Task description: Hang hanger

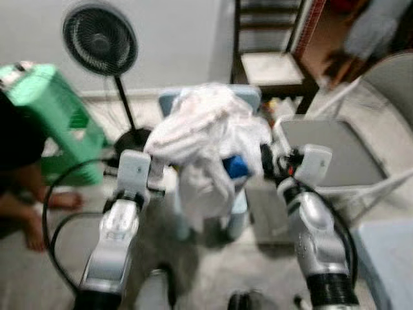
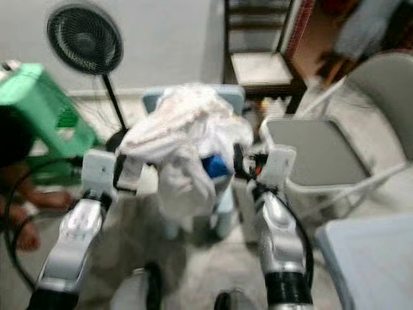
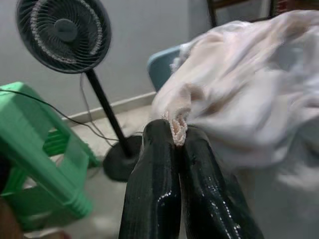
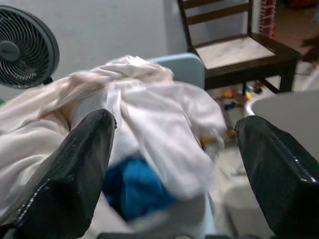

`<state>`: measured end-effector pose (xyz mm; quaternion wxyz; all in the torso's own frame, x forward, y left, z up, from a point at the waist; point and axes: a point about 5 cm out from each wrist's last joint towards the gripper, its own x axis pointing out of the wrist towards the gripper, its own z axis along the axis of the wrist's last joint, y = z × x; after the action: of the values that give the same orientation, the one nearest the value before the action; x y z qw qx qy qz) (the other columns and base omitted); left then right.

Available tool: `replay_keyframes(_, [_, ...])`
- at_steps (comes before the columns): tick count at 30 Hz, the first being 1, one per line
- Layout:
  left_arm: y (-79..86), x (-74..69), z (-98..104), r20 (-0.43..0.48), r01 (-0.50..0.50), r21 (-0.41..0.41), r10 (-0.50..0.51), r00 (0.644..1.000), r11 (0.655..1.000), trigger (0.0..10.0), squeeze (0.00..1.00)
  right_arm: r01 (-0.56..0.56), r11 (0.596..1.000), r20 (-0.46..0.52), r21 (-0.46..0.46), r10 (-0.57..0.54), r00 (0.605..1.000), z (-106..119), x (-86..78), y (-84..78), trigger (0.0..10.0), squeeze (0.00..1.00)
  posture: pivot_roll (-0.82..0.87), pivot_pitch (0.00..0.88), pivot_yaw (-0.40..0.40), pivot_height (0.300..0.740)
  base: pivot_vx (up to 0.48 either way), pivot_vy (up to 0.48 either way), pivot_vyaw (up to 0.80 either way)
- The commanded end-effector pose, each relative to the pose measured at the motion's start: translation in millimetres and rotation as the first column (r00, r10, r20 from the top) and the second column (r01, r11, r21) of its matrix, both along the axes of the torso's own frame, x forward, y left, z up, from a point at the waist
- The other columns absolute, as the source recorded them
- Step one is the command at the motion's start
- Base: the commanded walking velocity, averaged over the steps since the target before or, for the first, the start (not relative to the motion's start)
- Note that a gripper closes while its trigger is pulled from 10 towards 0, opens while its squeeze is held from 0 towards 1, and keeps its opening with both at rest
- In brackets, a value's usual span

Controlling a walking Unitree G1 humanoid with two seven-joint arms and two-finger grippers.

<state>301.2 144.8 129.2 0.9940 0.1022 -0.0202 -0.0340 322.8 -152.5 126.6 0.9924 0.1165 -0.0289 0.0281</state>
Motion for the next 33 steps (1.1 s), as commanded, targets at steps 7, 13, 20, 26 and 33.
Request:
replay_keyframes(7, [-4.7, 1.8, 5.9, 0.011, 0.027, -0.002, -0.027, 1.0, 1.0, 10.0, 0.0, 0.016, 1.0, -0.002, -0.006, -0.016, 1.0, 1.0, 0.3, -5.7, 10.0, 0.0, 0.18, 0.208, -0.036, 0.74, -0.282, 0.0, 0.0])
replay_keyframes(13, [-12.1, 4.6, 11.2, 0.021, 0.054, -0.006, -0.054, 0.998, 0.999, 10.0, 0.0, 0.021, 1.0, 0.004, -0.008, -0.021, 1.0, 2.3, 1.0, -7.6, 10.0, 0.0, 0.17, 0.202, -0.033, 0.74, -0.282, 0.0, 0.0])
replay_keyframes(20, [-20.1, 6.1, 13.4, 0.029, 0.093, -0.003, -0.093, 0.995, 0.996, 10.0, 0.0, 0.027, 1.0, 0.007, -0.012, -0.027, 1.0, 2.5, -0.4, -8.9, 10.0, 0.0, 0.15, 0.199, -0.029, 0.74, -0.282, 0.0, 0.0])
replay_keyframes(26, [-33.4, 9.7, 17.6, 0.041, 0.138, -0.012, -0.137, 0.99, 0.99, 10.0, 0.0, 0.049, 0.999, 0.013, -0.018, -0.049, 0.999, 4.2, -1.5, -15.3, 10.0, 0.0, 0.13, 0.201, -0.02, 0.74, -0.276, 0.0, 0.0])
replay_keyframes(33, [-37.8, 11.5, 16.0, 0.037, 0.158, -0.006, -0.158, 0.987, 0.987, 10.0, 0.0, 0.057, 0.998, 0.021, -0.021, -0.056, 0.998, 6.4, -2.3, -16.7, 10.0, 0.0, 0.11, 0.217, -0.017, 0.74, -0.259, 0.0, 0.0])
